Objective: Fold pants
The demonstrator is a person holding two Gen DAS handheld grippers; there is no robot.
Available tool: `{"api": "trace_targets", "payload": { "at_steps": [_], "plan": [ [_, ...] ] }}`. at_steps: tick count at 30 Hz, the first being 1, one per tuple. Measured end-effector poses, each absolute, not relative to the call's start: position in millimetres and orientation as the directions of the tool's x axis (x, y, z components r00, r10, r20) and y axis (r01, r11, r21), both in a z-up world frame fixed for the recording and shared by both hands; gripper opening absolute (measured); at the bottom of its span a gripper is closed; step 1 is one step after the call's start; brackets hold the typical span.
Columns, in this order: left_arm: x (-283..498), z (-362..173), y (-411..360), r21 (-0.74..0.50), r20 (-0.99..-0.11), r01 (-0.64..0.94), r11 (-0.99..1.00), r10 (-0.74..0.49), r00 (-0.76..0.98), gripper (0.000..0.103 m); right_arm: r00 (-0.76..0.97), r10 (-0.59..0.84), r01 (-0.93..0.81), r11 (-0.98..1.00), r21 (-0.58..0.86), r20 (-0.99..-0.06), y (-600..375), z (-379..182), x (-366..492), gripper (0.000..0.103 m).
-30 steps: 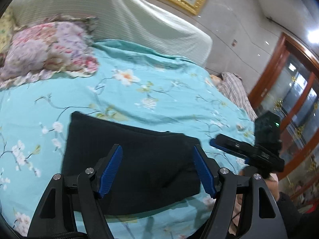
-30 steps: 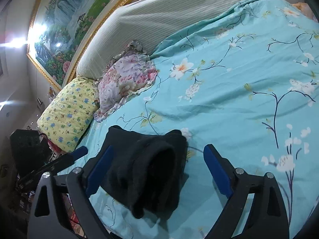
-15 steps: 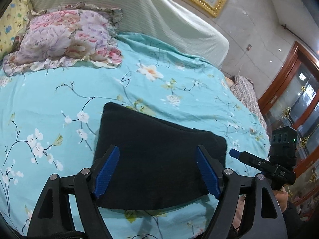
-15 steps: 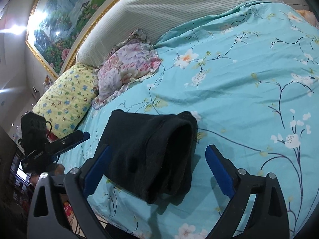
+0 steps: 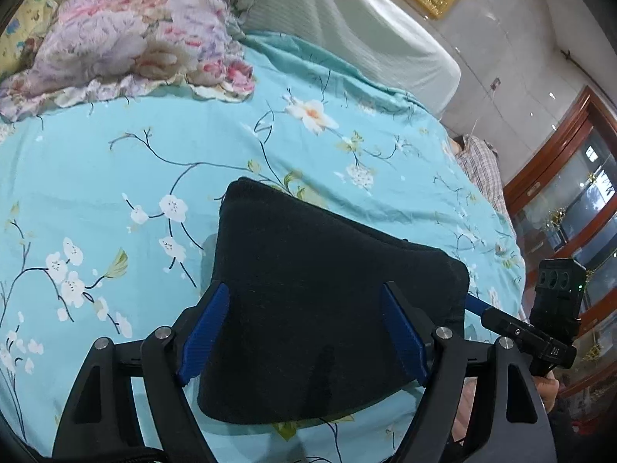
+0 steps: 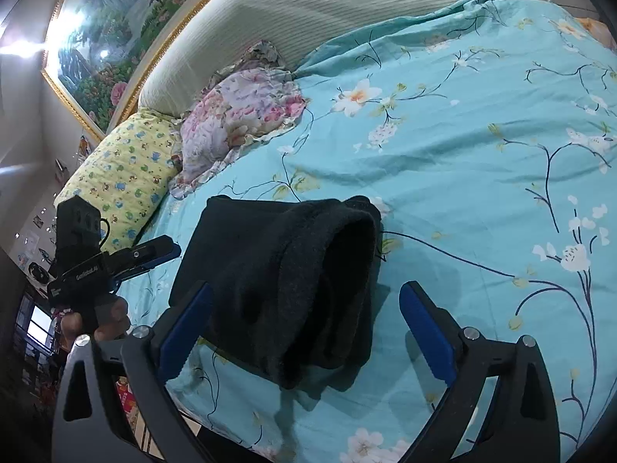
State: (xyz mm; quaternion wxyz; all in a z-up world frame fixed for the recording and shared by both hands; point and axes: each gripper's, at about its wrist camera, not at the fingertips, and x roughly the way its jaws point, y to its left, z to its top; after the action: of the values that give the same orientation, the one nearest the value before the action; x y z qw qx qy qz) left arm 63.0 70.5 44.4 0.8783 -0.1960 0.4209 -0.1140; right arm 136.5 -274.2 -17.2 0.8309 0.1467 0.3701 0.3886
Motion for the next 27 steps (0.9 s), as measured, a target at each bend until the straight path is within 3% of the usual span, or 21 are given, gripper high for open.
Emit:
{"api": "trace_targets", "payload": {
  "at_steps": [21,24,27],
  "plan": [
    [108,6,75,-0.465,-0.757,0.000,0.886,-0.397,0.519,0.083,0.375,0.754,-0.529,0.651,0.544,-0.538,-254,-30,148,0.097],
    [111,3,75,-0.458,-0.760,0.003,0.889,-0.393,0.517,0.080,0.369,0.755,-0.527,0.650,0.547,-0.542,-251,-32,150,0.097],
    [113,-2,79,-0.472,-0.756,-0.005,0.881,-0.402,0.517,0.065,0.363,0.753,-0.518,0.652,0.553,-0.549,-248,-37,154,0.097]
  ]
}}
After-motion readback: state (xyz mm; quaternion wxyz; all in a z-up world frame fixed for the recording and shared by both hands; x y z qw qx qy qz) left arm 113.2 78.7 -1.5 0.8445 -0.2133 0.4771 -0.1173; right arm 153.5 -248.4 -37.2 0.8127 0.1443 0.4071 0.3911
